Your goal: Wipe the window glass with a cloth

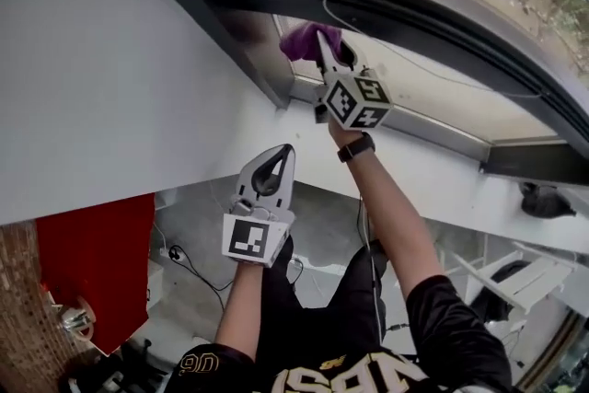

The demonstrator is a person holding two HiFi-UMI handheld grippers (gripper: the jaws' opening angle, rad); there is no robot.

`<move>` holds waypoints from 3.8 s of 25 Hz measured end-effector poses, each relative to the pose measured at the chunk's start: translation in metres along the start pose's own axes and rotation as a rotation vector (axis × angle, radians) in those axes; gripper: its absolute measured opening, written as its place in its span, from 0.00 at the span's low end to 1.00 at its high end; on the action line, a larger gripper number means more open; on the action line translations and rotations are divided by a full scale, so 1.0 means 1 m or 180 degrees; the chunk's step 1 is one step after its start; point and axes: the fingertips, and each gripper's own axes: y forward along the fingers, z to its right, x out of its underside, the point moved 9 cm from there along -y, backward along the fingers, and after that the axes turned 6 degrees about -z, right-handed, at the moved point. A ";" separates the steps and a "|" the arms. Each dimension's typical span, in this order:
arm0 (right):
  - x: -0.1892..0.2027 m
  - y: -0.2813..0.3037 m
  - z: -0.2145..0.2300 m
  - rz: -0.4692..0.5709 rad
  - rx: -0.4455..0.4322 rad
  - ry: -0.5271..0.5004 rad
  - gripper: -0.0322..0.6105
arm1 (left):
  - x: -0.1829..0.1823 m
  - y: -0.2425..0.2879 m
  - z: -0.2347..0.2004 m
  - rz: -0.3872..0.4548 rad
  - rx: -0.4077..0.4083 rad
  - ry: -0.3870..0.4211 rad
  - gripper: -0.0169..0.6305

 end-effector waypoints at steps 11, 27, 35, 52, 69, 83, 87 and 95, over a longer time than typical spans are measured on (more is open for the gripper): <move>-0.067 -0.273 0.230 0.0274 0.1237 0.0031 0.17 | 0.018 0.126 0.194 -0.0007 0.0961 -0.0036 0.04; -0.106 -0.444 0.355 0.1371 0.2971 0.0849 0.17 | 0.005 0.140 0.228 0.0023 0.1023 -0.0123 0.04; -0.012 -0.253 0.215 0.0820 0.2118 0.0891 0.17 | 0.006 0.073 0.060 0.0028 0.0456 -0.0267 0.04; 0.050 0.005 0.029 -0.0079 0.0139 0.0155 0.17 | 0.015 0.017 -0.014 -0.0046 0.0079 -0.0289 0.04; -0.067 -0.427 0.395 0.0237 0.2785 0.0227 0.17 | 0.061 0.152 0.277 -0.0072 0.1238 -0.0470 0.04; 0.070 -0.156 0.162 -0.0576 0.0611 -0.0119 0.17 | 0.055 0.085 0.091 -0.0135 0.0315 -0.0165 0.04; 0.119 -0.033 0.073 -0.0730 0.0040 -0.0169 0.17 | 0.060 0.055 0.016 -0.0198 0.0036 -0.0059 0.04; 0.127 0.054 0.035 -0.0759 0.0012 -0.0260 0.17 | 0.069 0.032 -0.042 -0.0254 -0.0156 -0.0090 0.04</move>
